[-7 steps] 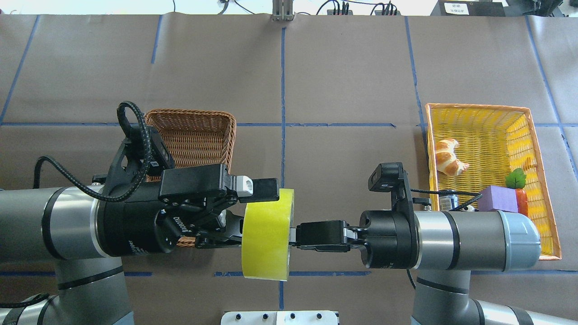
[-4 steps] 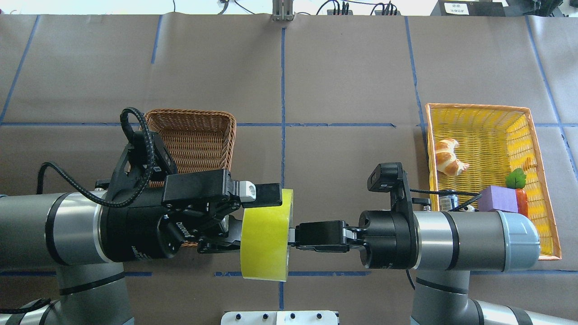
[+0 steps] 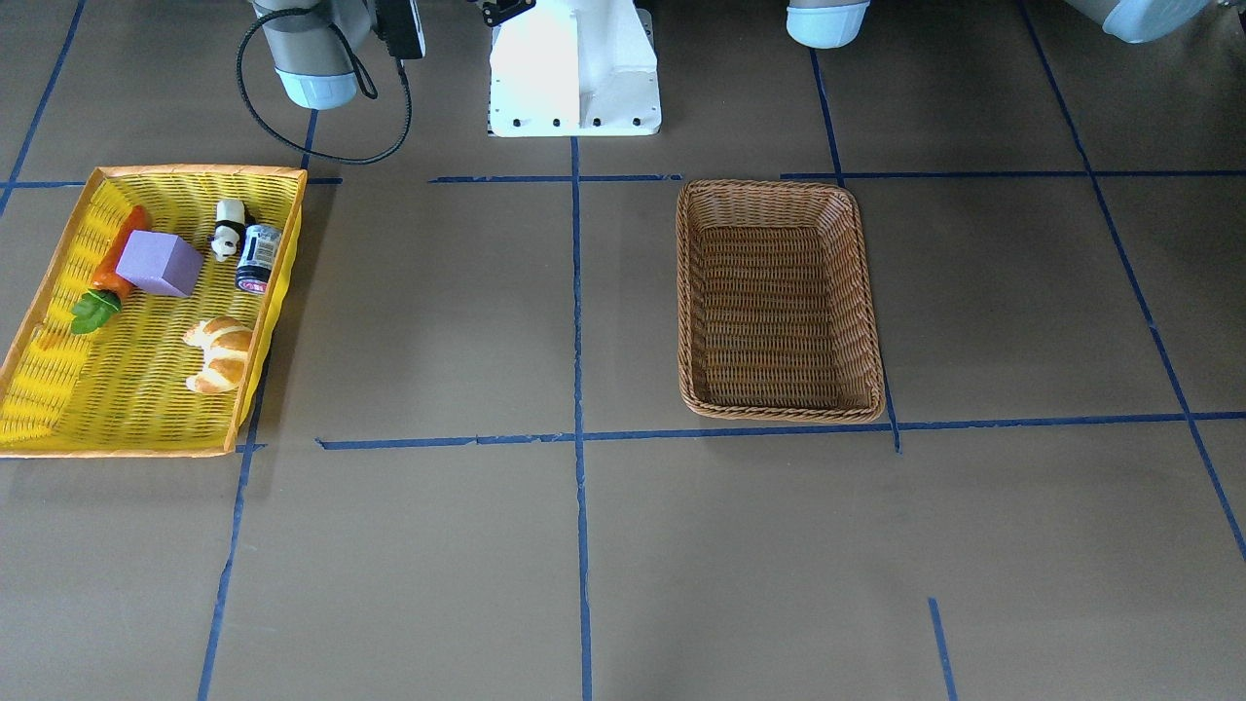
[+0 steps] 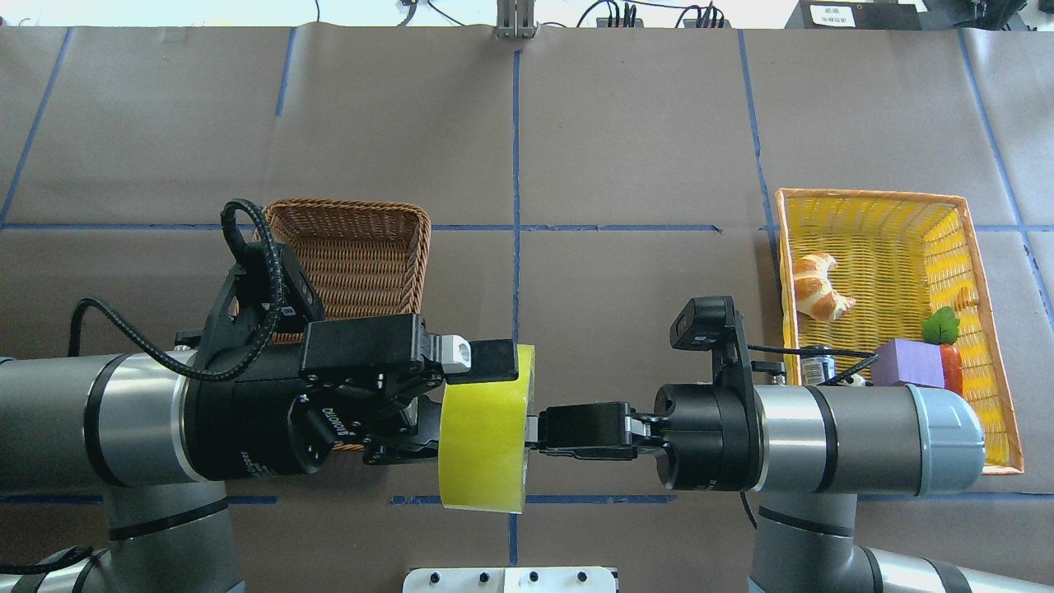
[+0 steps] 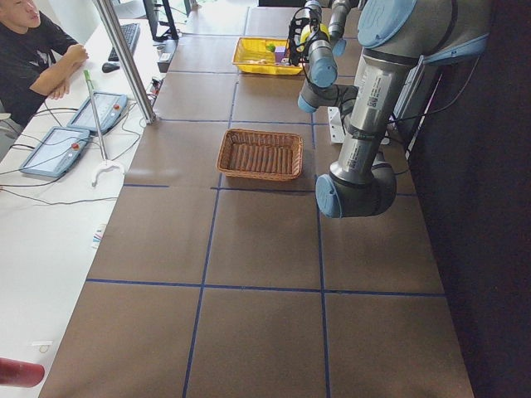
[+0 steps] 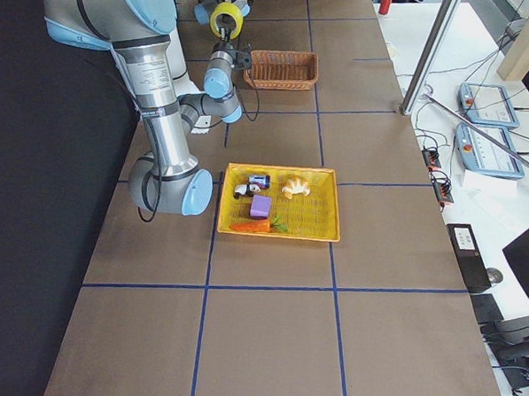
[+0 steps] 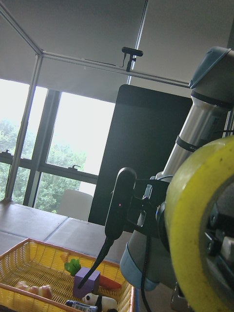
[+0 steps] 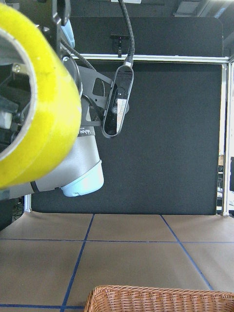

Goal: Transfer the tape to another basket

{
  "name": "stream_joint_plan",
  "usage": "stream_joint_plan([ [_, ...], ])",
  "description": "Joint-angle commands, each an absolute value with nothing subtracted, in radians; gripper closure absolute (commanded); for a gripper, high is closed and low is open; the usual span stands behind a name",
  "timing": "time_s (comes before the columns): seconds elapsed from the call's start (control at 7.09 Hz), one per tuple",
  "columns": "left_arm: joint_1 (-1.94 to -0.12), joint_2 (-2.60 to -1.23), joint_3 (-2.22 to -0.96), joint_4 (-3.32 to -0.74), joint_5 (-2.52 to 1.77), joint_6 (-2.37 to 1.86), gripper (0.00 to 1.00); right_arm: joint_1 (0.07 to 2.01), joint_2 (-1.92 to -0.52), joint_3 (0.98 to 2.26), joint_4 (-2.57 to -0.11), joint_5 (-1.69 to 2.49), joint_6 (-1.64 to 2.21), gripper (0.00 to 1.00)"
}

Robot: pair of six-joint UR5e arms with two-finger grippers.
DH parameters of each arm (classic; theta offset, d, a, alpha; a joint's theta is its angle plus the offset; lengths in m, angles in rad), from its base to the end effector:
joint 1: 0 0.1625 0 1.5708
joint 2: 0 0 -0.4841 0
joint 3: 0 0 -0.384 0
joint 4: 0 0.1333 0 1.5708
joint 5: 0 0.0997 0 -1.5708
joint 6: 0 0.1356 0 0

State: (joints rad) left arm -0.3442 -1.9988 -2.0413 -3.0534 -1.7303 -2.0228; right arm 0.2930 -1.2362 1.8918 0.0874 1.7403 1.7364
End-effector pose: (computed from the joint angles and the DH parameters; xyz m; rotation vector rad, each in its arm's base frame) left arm 0.3954 -0.2605 0.1368 -0.2037 2.3676 -0.1930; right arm -0.4414 -0.2485 0.2218 0.0607 -2.3002 0.0393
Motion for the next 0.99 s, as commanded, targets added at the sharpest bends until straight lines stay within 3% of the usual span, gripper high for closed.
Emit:
stream_joint_plan([
  [0.0, -0.342, -1.999, -2.042, -3.057, -1.73, -2.023, 0.81, 0.293, -1.236, 1.891, 0.087, 1.74, 1.736, 1.0],
  [0.14, -0.342, -1.997, -2.042, -3.057, -1.729, -2.022, 0.95, 0.293, -1.236, 1.891, 0.087, 1.74, 1.736, 1.0],
  [0.28, -0.344, -1.996, -2.042, -3.059, -1.729, -2.02, 0.99, 0.293, -1.236, 1.891, 0.087, 1.741, 1.736, 1.0],
  [0.42, -0.344, -1.996, -2.042, -3.059, -1.729, -2.02, 1.0, 0.293, -1.235, 1.893, 0.089, 1.741, 1.735, 0.86],
  [0.56, -0.344, -1.994, -2.04, -3.06, -1.729, -2.02, 1.0, 0.293, -1.215, 1.893, 0.089, 1.74, 1.736, 0.03],
  [0.85, -0.344, -1.996, -2.042, -3.059, -1.727, -2.02, 1.0, 0.295, -1.213, 1.893, 0.089, 1.741, 1.735, 0.0],
])
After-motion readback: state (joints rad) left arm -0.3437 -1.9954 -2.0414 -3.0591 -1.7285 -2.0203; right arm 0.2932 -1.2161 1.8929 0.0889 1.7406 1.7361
